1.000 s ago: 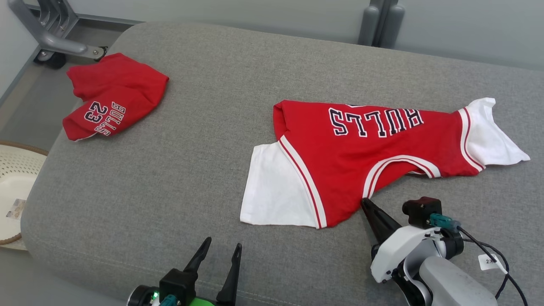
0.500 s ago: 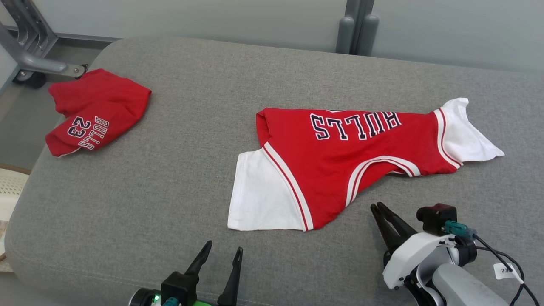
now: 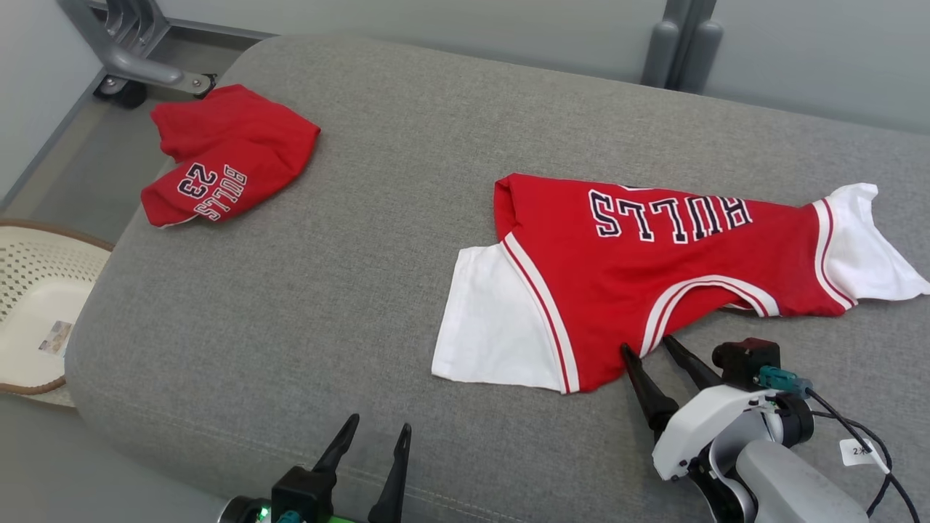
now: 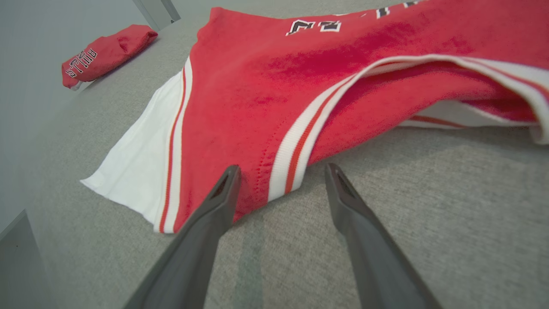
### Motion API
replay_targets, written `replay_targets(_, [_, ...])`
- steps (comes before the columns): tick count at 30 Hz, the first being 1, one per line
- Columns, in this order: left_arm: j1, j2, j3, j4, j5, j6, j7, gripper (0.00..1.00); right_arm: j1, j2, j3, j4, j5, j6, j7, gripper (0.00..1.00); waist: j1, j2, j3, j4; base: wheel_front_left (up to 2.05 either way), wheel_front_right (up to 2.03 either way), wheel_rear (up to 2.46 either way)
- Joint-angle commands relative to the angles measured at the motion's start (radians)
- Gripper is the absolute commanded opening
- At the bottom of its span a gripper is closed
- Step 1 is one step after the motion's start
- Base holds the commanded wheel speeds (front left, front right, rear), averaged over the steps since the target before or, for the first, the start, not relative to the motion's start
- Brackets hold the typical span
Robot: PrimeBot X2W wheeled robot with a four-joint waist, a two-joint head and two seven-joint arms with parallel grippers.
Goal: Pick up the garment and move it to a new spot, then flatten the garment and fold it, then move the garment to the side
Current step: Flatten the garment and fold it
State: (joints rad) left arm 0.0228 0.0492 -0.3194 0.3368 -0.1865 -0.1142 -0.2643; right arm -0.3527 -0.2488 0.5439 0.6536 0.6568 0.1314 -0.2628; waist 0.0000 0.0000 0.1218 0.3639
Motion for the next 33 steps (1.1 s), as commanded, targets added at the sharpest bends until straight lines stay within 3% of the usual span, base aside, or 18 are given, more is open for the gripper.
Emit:
replay_targets(1, [0.007,0.003,0.007,-0.003,0.002,0.002,0.0,1.0,-0.007,0.002,-0.003,0.006,-0.002,-0.001,-0.003,1.0,0.0,0.0,0.014,0.017,0.0,0.0,0.0])
replay_targets(2, [0.009,0.003,0.008,-0.005,0.002,0.002,0.0,1.0,-0.008,0.002,-0.003,0.007,-0.003,-0.001,-0.003,1.0,0.0,0.0,0.017,0.018,0.0,0.0,0.0])
replay_targets(3, [0.01,0.003,0.009,-0.007,0.001,0.003,0.0,1.0,-0.01,0.002,-0.002,0.007,-0.004,-0.001,-0.003,0.74,0.0,0.0,0.019,0.017,0.0,0.0,0.0])
replay_targets(5, [0.005,0.003,0.008,-0.011,-0.003,0.005,0.0,1.0,-0.015,0.003,0.006,0.003,-0.004,-0.001,-0.003,0.03,0.0,0.0,0.024,0.01,0.0,0.0,0.0])
replay_targets(6, [0.0,0.003,0.007,-0.013,-0.005,0.005,0.0,1.0,-0.015,0.002,0.01,-0.001,-0.003,-0.001,-0.003,0.0,0.0,0.0,0.025,0.005,0.0,0.0,0.0])
replay_targets(15, [-0.009,0.003,0.002,-0.014,-0.012,0.007,0.0,1.0,0.023,-0.02,0.027,-0.019,0.005,-0.001,-0.003,0.0,0.0,0.0,0.004,-0.083,0.0,0.0,0.0])
replay_targets(20, [0.004,0.003,0.009,-0.016,-0.018,0.008,0.0,1.0,0.06,-0.081,0.009,-0.055,0.005,-0.001,-0.003,0.0,0.0,0.0,-0.021,-0.144,0.0,0.0,0.0])
replay_targets(25, [0.01,0.003,0.014,-0.02,-0.028,0.009,0.0,1.0,0.13,-0.164,-0.076,-0.092,0.003,-0.001,-0.003,0.0,0.0,0.0,-0.035,-0.209,0.0,0.0,0.0])
replay_targets(31, [-0.024,0.003,0.003,-0.016,-0.035,0.006,0.0,1.0,0.173,-0.203,-0.168,-0.063,-0.028,-0.002,-0.003,0.0,0.0,0.0,-0.034,-0.272,0.0,0.0,0.0])
replay_targets(32, [-0.031,0.003,-0.002,-0.014,-0.033,0.005,0.0,1.0,0.169,-0.2,-0.187,-0.051,-0.035,-0.002,-0.003,0.13,0.0,0.0,-0.033,-0.281,0.0,0.0,0.0])
replay_targets(33, [-0.031,0.003,-0.002,-0.014,-0.033,0.005,0.0,1.0,0.169,-0.2,-0.187,-0.051,-0.035,-0.002,-0.003,0.13,0.0,0.0,-0.033,-0.281,0.0,0.0,0.0])
